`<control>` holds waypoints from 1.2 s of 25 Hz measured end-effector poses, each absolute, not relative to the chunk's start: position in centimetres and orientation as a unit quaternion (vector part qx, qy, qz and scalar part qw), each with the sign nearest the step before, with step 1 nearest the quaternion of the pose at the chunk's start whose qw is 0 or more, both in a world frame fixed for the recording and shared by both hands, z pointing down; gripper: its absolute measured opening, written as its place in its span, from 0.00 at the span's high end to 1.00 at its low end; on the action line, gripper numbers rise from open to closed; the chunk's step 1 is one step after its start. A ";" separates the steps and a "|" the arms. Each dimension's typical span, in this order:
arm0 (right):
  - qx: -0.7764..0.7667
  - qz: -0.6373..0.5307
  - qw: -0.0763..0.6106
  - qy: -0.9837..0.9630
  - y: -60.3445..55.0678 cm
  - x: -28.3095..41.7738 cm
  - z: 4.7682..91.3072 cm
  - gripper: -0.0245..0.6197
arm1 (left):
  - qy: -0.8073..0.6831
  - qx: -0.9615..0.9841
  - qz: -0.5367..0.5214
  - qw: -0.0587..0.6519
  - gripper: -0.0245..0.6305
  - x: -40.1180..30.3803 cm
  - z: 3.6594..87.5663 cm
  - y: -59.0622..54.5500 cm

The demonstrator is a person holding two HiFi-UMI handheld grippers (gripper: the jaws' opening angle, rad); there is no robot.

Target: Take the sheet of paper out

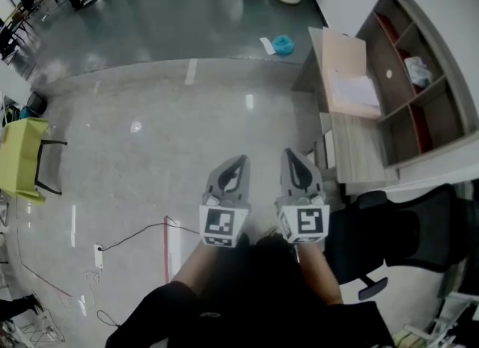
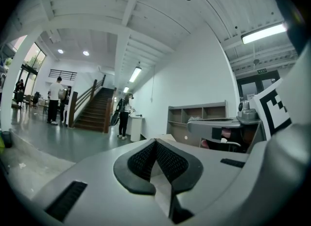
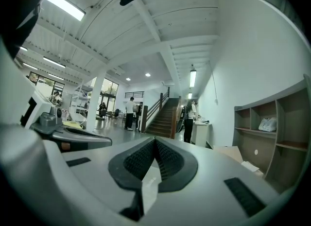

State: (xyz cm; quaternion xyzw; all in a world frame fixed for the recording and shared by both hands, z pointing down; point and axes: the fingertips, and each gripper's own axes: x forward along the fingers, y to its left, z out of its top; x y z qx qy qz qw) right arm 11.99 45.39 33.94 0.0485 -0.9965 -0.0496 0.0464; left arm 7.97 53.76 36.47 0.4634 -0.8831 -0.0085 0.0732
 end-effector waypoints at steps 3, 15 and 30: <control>0.059 -0.050 0.054 -0.995 45.7 11.2 34.4 0.94 | -0.881 0.467 -0.010 0.081 0.90 6.6 37.1 54.4; 0.104 -0.044 0.069 -0.991 40.2 8.9 36.2 0.94 | -0.862 0.497 0.000 0.099 0.90 3.0 39.3 49.8; 0.169 -0.025 0.083 -0.982 19.2 0.1 36.8 0.94 | -0.811 0.571 0.033 0.125 0.90 -6.4 40.3 27.8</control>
